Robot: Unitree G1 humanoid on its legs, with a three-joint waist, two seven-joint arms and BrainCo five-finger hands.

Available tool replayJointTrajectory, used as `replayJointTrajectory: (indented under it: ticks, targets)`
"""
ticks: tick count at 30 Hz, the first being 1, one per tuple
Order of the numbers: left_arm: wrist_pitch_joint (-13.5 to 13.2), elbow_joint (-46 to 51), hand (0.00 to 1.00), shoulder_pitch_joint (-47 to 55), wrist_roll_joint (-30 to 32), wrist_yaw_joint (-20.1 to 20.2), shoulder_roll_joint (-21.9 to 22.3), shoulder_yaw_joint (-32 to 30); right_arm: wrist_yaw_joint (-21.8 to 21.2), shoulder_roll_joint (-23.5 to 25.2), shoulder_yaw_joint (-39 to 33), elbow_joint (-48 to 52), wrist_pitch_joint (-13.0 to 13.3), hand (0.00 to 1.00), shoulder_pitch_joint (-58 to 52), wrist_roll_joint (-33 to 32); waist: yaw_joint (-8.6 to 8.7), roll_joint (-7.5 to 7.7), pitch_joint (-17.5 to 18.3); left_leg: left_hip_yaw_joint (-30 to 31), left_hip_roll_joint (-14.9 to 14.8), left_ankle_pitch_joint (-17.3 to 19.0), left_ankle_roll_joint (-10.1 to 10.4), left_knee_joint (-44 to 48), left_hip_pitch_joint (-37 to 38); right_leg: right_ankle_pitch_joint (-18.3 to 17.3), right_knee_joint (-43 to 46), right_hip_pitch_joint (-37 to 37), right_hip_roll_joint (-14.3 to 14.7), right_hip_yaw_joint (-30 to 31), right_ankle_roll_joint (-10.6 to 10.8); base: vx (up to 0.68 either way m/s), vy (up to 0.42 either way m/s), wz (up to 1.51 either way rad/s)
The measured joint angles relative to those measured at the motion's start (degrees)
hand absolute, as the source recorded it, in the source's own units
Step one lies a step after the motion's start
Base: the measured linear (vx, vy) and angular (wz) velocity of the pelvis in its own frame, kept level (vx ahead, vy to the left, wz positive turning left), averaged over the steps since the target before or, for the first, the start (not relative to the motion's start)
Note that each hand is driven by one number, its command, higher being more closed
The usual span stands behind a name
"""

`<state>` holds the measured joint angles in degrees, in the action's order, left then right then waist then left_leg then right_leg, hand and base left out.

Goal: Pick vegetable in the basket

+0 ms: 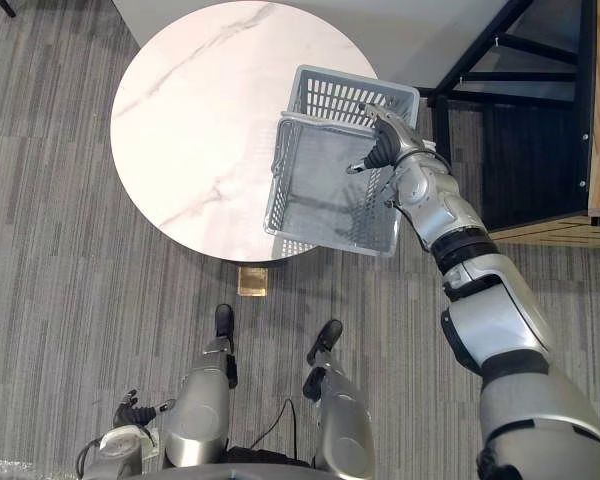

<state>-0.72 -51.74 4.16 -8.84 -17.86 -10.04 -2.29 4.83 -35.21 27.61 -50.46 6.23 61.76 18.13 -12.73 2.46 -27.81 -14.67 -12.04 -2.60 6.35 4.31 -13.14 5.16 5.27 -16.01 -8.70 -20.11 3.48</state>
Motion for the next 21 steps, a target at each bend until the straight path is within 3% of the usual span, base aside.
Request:
replayJointTrajectory:
  ticks: [13, 21]
  targets:
    - [-0.26, -1.09, 0.0, -0.39, -0.02, -0.85, 0.83, 0.97, 0.71, 0.21, 0.54, -2.6, -0.03, 1.0, 1.13, 2.21, -0.22, -0.58, -0.33, 0.38, 0.48, -0.14, -0.19, 0.19, -0.76, 0.0, 0.61, -0.84, -0.61, -0.15, 0.01, 0.0, 0.006, 0.01]
    - [-0.75, -1.08, 0.0, -0.53, -0.01, -0.96, 0.97, 2.02, -0.17, 0.31, 2.43, -3.44, 1.7, 1.0, 1.1, 4.38, -0.26, -0.59, -0.33, -0.14, 0.45, -0.15, -0.2, 0.25, -0.09, 0.01, 0.71, -0.53, -0.59, 0.34, 0.0, 0.0, 0.005, -0.02]
